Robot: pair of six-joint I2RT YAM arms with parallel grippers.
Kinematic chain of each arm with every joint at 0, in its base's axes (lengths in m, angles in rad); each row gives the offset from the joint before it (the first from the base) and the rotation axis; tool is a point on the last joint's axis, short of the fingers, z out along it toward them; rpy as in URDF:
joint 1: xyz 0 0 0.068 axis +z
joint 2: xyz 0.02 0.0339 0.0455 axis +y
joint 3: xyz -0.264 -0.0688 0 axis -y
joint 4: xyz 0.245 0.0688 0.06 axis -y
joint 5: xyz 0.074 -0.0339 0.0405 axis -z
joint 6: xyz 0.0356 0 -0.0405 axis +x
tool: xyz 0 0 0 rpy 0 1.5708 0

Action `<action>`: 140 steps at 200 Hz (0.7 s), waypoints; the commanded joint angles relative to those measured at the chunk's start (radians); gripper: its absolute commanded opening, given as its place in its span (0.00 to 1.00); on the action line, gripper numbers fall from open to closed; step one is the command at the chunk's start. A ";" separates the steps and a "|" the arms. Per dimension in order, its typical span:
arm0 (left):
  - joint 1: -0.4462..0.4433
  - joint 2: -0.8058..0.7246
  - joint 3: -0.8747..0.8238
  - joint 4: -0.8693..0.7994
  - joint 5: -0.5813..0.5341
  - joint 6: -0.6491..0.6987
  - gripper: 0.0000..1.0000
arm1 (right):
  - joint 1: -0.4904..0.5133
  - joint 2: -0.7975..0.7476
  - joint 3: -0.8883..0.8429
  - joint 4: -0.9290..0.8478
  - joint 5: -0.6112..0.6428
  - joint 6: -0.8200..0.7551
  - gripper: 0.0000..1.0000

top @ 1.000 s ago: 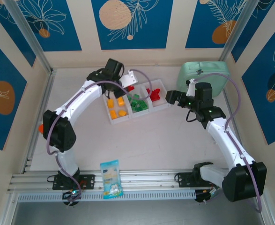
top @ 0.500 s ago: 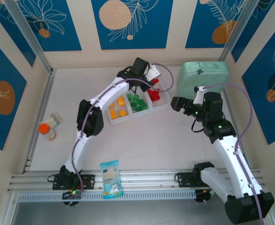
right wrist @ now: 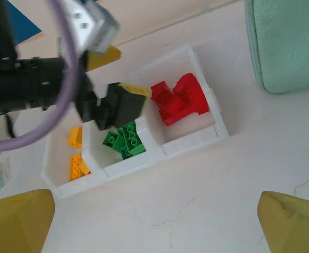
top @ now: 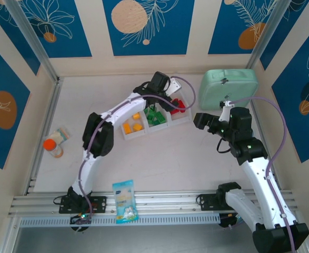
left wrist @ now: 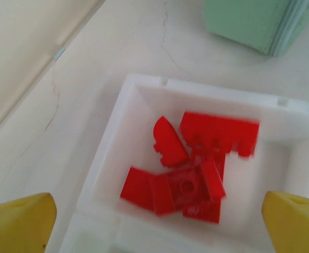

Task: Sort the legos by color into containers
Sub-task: Place the lego in the container, then reset both arms

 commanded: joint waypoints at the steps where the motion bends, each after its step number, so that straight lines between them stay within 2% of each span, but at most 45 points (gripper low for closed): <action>1: 0.010 -0.243 -0.237 0.212 -0.023 -0.105 0.99 | -0.003 0.003 -0.036 0.027 0.038 -0.016 0.99; 22: 0.030 -0.488 -0.616 0.471 -0.073 -0.241 0.99 | -0.004 0.025 -0.104 0.109 0.111 -0.037 0.99; 42: 0.066 -0.718 -0.941 0.646 -0.172 -0.343 0.99 | 0.002 0.039 -0.221 0.288 0.162 -0.134 0.99; 55: 0.086 -0.859 -1.112 0.706 -0.263 -0.353 0.99 | 0.014 0.032 -0.308 0.433 0.202 -0.219 0.99; 72: 0.116 -1.019 -1.314 0.769 -0.350 -0.310 0.99 | 0.021 0.055 -0.414 0.643 0.315 -0.288 0.99; 100: 0.212 -1.236 -1.528 0.795 -0.336 -0.300 0.99 | 0.021 0.251 -0.462 0.858 0.411 -0.350 0.99; 106: 0.235 -1.264 -1.555 0.794 -0.339 -0.298 0.99 | 0.022 0.322 -0.487 0.966 0.425 -0.366 0.99; 121: 0.289 -1.298 -1.605 0.790 -0.368 -0.280 0.99 | 0.012 0.473 -0.537 1.221 0.438 -0.398 0.99; 128: 0.313 -1.297 -1.627 0.804 -0.367 -0.263 0.99 | 0.038 0.512 -0.515 1.227 0.460 -0.457 0.99; 140: 0.358 -1.264 -1.671 0.875 -0.362 -0.259 0.99 | 0.057 0.599 -0.469 1.256 0.390 -0.536 0.99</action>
